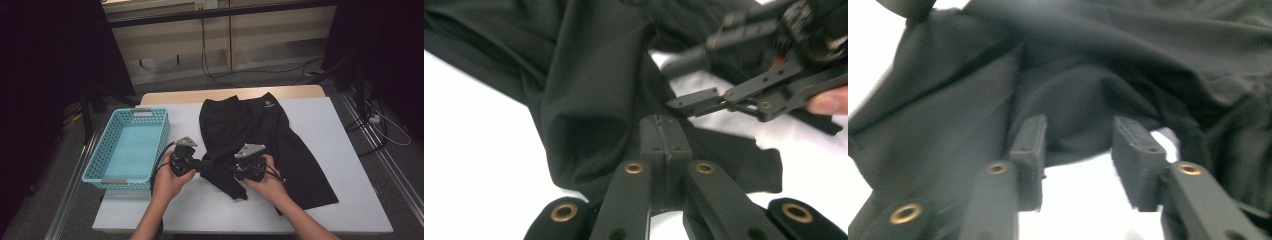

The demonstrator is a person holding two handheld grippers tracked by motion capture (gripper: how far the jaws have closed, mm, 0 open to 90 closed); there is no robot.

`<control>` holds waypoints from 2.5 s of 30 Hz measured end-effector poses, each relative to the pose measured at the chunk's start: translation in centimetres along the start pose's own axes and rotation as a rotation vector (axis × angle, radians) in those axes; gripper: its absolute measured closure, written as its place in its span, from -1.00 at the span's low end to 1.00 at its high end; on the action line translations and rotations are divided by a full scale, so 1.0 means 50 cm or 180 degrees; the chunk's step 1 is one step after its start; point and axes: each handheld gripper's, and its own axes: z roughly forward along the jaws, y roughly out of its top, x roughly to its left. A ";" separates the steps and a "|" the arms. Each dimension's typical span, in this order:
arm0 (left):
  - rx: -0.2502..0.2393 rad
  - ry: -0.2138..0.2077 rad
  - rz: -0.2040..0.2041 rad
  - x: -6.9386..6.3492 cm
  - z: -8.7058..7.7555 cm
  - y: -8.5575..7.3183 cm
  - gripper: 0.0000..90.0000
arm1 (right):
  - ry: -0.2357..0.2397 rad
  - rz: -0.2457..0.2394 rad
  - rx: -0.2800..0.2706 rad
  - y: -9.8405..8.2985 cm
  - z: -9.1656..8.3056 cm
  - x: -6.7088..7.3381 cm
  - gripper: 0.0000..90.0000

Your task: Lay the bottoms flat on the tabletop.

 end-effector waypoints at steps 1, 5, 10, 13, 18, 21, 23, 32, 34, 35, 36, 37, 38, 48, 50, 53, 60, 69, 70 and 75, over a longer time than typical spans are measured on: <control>-0.0038 -0.0001 -0.0010 0.001 -0.004 0.001 1.00 | 0.0044 0.0026 -0.0002 0.000 0.000 -0.001 0.61; -0.0155 0.0036 -0.0040 0.007 -0.021 0.004 1.00 | 0.0161 0.0130 0.0034 -0.002 -0.007 -0.013 1.00; -0.0296 0.0050 -0.0078 0.015 -0.043 0.008 1.00 | 0.0097 0.0185 -0.0088 0.001 -0.049 -0.038 1.00; -0.0338 0.0039 -0.0100 0.018 -0.050 0.009 1.00 | 0.0036 0.0205 -0.0164 -0.001 -0.074 -0.055 1.00; -0.0335 0.0032 -0.0103 0.017 -0.050 0.008 1.00 | -0.0081 0.0230 -0.0176 -0.005 -0.089 -0.073 1.00; -0.0318 0.0052 -0.0086 0.015 -0.043 0.007 1.00 | -0.0081 0.0185 -0.0169 -0.007 -0.082 -0.069 1.00; -0.0291 0.0044 -0.0093 0.015 -0.038 0.006 1.00 | -0.0099 0.0121 -0.0178 -0.006 -0.075 -0.062 0.99; -0.0317 0.0064 -0.0149 0.022 -0.043 0.003 1.00 | -0.0153 -0.0001 -0.0211 0.001 -0.065 -0.035 0.54; -0.0293 0.0025 -0.0113 0.015 -0.035 0.004 1.00 | -0.0097 -0.0034 -0.0248 0.005 -0.071 -0.022 0.46; -0.0287 0.0011 -0.0091 0.012 -0.030 0.005 1.00 | -0.0015 -0.0049 -0.0294 0.007 -0.073 -0.012 0.43; -0.0278 -0.0002 -0.0079 0.008 -0.026 0.006 1.00 | 0.0091 -0.0064 -0.0299 0.008 -0.072 -0.002 0.41; -0.0274 -0.0007 -0.0067 0.005 -0.023 0.007 1.00 | 0.0194 -0.0079 -0.0290 0.008 -0.070 0.010 0.38; -0.0287 -0.0009 -0.0059 0.003 -0.021 0.007 1.00 | 0.0285 -0.0136 -0.0268 0.008 -0.066 0.023 0.35; -0.0363 0.0152 -0.0125 0.016 -0.024 0.000 0.87 | 0.0750 -0.0666 0.0032 0.007 -0.004 0.127 0.31; -0.0417 0.0259 -0.0103 0.018 -0.026 0.000 0.59 | 0.0689 -0.0696 -0.0009 0.009 -0.004 0.125 0.77; -0.0470 0.0467 -0.0005 0.022 -0.031 0.000 0.18 | 0.0734 -0.0563 0.0075 0.007 -0.015 0.107 0.99; -0.0593 0.0657 -0.0011 0.032 -0.039 0.002 -0.24 | 0.0725 -0.0575 0.0182 -0.017 -0.067 0.061 0.74; -0.0639 0.0759 -0.0089 0.041 -0.055 -0.007 -0.44 | 0.0692 -0.0742 -0.0117 0.029 -0.002 0.130 -0.03; -0.0634 0.0761 -0.0090 0.041 -0.056 -0.008 -0.44 | 0.0659 -0.0733 -0.0112 0.033 0.008 0.135 -0.06; -0.0634 0.0769 -0.0104 0.042 -0.061 -0.015 -0.45 | 0.0549 -0.0757 -0.0139 0.037 0.041 0.145 0.21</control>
